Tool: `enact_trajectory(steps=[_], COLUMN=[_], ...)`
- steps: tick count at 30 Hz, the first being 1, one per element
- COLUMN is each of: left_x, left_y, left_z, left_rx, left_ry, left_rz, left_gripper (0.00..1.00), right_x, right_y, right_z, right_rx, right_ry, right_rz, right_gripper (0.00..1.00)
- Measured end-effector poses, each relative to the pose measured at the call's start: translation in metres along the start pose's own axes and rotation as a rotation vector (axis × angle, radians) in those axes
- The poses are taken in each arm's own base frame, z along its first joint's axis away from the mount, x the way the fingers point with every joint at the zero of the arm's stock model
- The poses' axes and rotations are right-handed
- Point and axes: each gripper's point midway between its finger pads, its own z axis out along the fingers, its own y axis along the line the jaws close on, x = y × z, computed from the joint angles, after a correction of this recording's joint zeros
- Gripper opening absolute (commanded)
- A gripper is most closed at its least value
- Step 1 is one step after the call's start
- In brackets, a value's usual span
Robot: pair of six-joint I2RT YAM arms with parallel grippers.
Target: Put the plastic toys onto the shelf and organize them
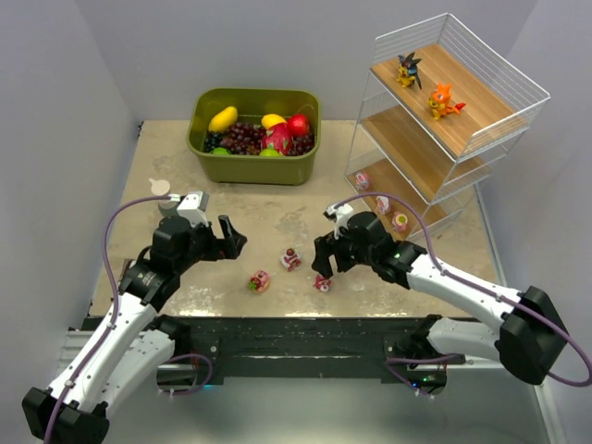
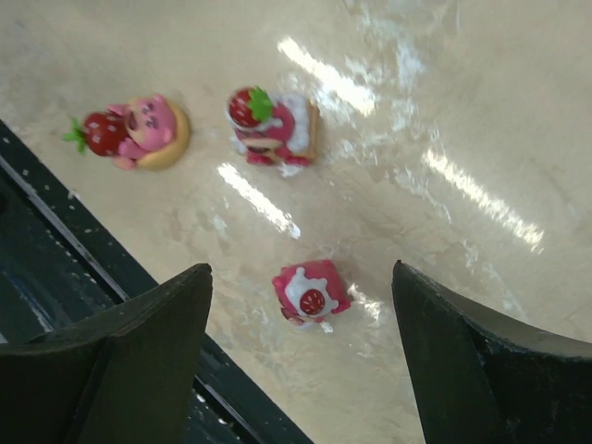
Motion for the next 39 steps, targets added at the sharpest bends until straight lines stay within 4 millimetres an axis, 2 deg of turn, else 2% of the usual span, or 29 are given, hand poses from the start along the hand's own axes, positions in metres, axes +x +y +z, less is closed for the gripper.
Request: enact_trajectory(steps=[5,8,15,21,30,32,35,36,39], left_x=[0.000,0.000,0.000,0.000,0.000,0.000,0.000,0.000,0.000], left_y=[0.000,0.000,0.000,0.000,0.000,0.000,0.000,0.000,0.000], left_z=[0.000,0.000,0.000,0.000,-0.001,-0.001,-0.001,-0.001,-0.002], left_rx=[-0.001,-0.001,0.000,0.000,0.001,0.001,0.001,0.001,0.000], left_ry=[0.001,0.001,0.001,0.001,-0.002,-0.003,-0.003,-0.002,0.000], left_rz=[0.000,0.000,0.000,0.000,0.000,0.000,0.000,0.000,0.000], left_gripper=[1.00,1.00,1.00,1.00,1.00,1.00,1.00,0.99,1.00], right_x=[0.048,0.058,0.057,0.061,0.067,0.066,0.067,0.066,0.065], right_y=[-0.014,-0.012,0.000,-0.001,-0.003,-0.004,-0.006,-0.006,-0.008], right_z=[0.020,0.024,0.031,0.043,0.043,0.043,0.043,0.043,0.040], right_rx=[0.047,0.046,0.024,0.069,0.116,0.126,0.138,0.142,0.157], right_ry=[0.100,0.108,0.058,0.051,0.041,0.038,0.036,0.030,0.023], right_rz=[0.056,0.058,0.038,0.032,0.038,0.042,0.049,0.051,0.061], right_gripper=[0.77,0.76,0.73,0.65,0.54,0.47,0.29,0.17,0.00])
